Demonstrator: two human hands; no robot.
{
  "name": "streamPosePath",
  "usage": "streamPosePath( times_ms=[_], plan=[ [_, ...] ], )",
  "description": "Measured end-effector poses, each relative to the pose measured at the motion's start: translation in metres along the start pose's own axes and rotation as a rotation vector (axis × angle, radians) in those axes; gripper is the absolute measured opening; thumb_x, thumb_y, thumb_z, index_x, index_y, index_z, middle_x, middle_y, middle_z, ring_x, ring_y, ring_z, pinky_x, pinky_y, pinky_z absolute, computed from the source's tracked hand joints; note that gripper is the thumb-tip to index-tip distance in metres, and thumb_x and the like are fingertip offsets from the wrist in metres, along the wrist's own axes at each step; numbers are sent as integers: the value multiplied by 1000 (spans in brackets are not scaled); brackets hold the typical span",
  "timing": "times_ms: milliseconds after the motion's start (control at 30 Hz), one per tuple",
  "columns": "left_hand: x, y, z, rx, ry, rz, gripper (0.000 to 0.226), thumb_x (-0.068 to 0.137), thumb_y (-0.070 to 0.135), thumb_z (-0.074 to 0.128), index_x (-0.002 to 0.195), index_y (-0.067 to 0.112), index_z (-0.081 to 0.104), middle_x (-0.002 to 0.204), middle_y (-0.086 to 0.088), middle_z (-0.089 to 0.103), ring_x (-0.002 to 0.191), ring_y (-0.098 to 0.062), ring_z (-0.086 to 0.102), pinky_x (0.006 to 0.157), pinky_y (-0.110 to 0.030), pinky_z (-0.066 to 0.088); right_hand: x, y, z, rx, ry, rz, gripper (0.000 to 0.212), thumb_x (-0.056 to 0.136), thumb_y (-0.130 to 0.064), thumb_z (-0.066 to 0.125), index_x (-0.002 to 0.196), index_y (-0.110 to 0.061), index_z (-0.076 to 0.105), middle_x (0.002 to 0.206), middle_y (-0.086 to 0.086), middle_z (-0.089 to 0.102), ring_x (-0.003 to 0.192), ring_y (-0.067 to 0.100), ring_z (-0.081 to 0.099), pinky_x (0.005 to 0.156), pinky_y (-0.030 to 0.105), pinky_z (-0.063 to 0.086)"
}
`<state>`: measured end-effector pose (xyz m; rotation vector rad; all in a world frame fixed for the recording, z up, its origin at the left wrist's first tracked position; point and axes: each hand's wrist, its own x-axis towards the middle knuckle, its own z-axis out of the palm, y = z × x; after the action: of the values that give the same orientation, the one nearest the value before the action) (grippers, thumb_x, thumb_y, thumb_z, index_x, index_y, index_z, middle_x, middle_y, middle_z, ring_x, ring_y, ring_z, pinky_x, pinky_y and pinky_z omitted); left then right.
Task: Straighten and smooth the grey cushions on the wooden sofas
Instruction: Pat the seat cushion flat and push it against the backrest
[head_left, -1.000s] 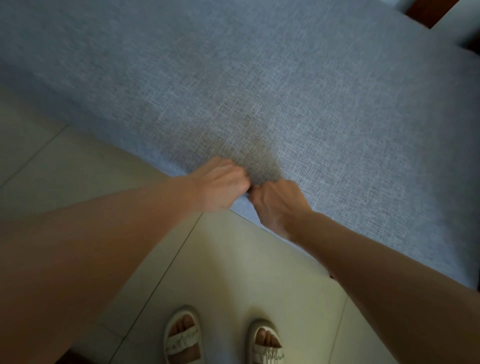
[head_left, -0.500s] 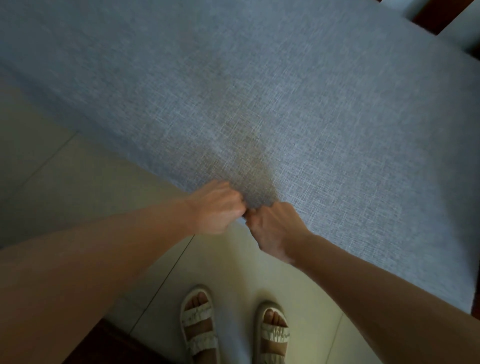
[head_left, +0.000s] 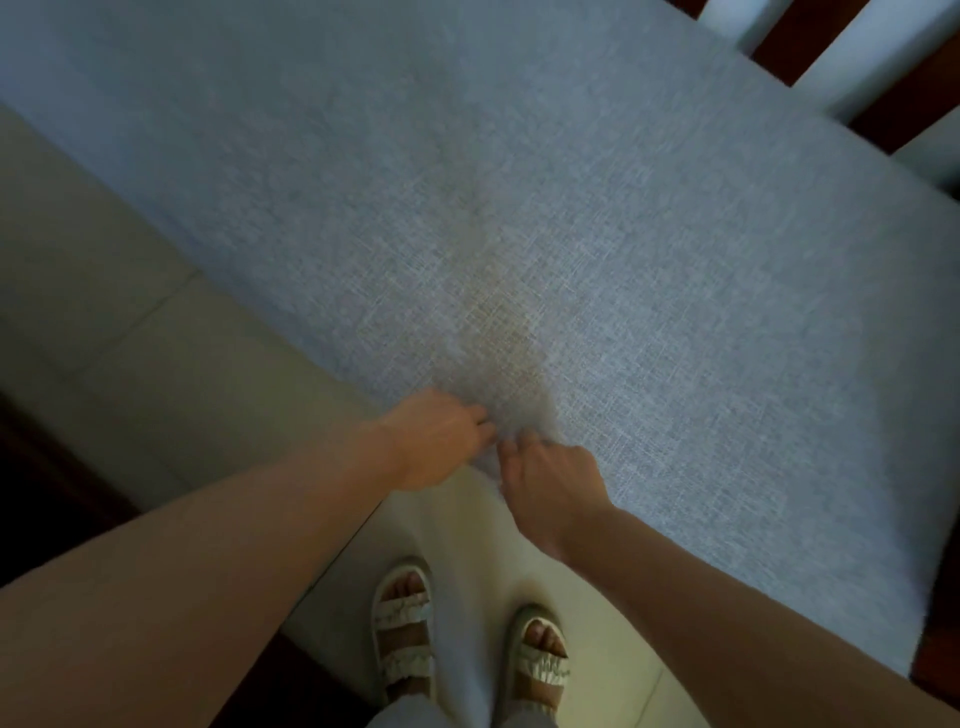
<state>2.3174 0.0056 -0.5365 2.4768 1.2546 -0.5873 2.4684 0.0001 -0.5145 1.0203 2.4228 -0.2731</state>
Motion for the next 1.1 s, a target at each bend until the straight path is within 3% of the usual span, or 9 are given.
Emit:
streamPosePath(
  times_ms=[133, 333, 467, 700, 1100],
  plan=[
    [-31, -26, -32, -77, -13, -137, 40, 93, 11, 48, 131, 15, 38, 124, -6, 44, 113, -25, 49, 74, -32, 39, 12, -10, -49, 98, 29, 20, 34, 97, -19, 47, 128, -11, 36, 121, 9, 40, 103, 23, 49, 69, 31, 36],
    [-85, -97, -65, -127, -75, -270, 50, 89, 9, 54, 134, 14, 34, 127, -9, 40, 115, -27, 47, 84, -39, 44, 59, -42, -128, 94, -4, -8, 34, 95, -19, 51, 126, -11, 38, 123, 9, 37, 106, 24, 49, 70, 31, 35],
    [-135, -160, -74, -165, -89, -376, 45, 90, 8, 50, 132, 12, 36, 128, -10, 40, 117, -27, 45, 89, -40, 42, 104, -78, -177, 84, -43, -34, 33, 95, -17, 50, 125, -11, 40, 125, 9, 37, 112, 26, 48, 78, 35, 43],
    [-191, -265, -75, -209, -53, -605, 45, 91, 8, 50, 133, 16, 35, 128, -6, 41, 120, -23, 44, 88, -34, 41, 196, -138, -245, 83, 13, -166, 33, 95, -18, 50, 126, -11, 39, 127, 9, 37, 112, 25, 47, 83, 36, 45],
    [-220, -445, -63, -261, -75, -756, 46, 88, 9, 54, 130, 14, 35, 125, -7, 41, 116, -24, 45, 81, -35, 42, 377, -207, -332, 99, -1, -241, 39, 94, -19, 53, 128, -10, 37, 132, 10, 36, 117, 24, 45, 88, 33, 45]
  ],
)
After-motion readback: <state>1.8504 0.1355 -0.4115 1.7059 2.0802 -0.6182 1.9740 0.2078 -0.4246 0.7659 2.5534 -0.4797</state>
